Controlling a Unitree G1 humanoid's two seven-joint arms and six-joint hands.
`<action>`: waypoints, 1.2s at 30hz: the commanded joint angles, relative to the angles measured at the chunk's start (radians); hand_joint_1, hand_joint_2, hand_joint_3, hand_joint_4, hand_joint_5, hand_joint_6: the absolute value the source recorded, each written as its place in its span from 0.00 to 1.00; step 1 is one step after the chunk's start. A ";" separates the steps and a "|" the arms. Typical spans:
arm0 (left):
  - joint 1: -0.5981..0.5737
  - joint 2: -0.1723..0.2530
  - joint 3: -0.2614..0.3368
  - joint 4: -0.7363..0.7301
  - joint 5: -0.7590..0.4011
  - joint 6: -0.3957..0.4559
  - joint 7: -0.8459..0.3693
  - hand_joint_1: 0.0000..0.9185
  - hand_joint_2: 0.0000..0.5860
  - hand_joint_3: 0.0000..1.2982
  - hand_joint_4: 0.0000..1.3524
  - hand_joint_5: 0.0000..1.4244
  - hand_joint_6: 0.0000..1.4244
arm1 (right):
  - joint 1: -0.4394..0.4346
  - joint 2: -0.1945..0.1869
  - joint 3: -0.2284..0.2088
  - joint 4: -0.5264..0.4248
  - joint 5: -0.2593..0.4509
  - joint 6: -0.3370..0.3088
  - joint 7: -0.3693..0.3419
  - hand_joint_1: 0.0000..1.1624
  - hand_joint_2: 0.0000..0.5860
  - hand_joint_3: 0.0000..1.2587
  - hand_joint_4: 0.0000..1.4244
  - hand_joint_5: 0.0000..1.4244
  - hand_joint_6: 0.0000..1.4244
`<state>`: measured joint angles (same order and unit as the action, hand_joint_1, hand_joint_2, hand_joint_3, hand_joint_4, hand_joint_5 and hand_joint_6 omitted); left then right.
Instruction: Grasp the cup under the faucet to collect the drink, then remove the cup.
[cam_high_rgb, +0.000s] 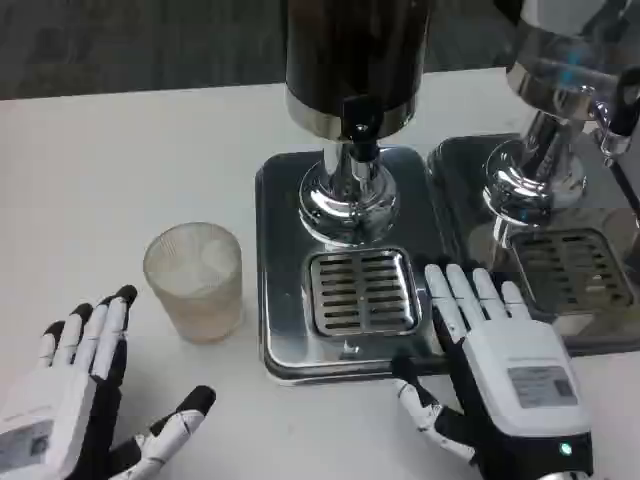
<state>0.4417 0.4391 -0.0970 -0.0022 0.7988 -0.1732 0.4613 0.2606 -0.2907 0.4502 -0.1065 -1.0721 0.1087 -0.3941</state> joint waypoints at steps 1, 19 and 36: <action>0.023 -0.012 -0.010 -0.019 0.014 0.021 -0.004 0.00 0.29 0.00 0.00 0.00 0.00 | 0.000 -0.020 -0.011 -0.011 0.013 -0.019 0.008 0.27 0.81 0.00 0.00 0.00 0.00; 0.017 -0.010 0.020 -0.053 -0.012 0.023 -0.004 0.00 0.24 0.00 0.00 0.00 0.00 | 0.000 -0.022 -0.019 -0.010 0.033 -0.018 0.021 0.26 0.81 0.00 0.00 0.00 0.00; -0.217 0.045 0.109 0.146 -0.191 -0.056 -0.084 0.00 0.00 0.00 0.00 0.00 0.00 | 0.032 0.039 -0.001 -0.029 -0.013 0.048 0.010 0.27 0.80 0.00 0.00 0.00 0.00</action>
<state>0.2624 0.4832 0.0129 0.0883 0.6331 -0.2062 0.3902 0.2882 -0.2515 0.4542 -0.1264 -1.0784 0.1491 -0.3680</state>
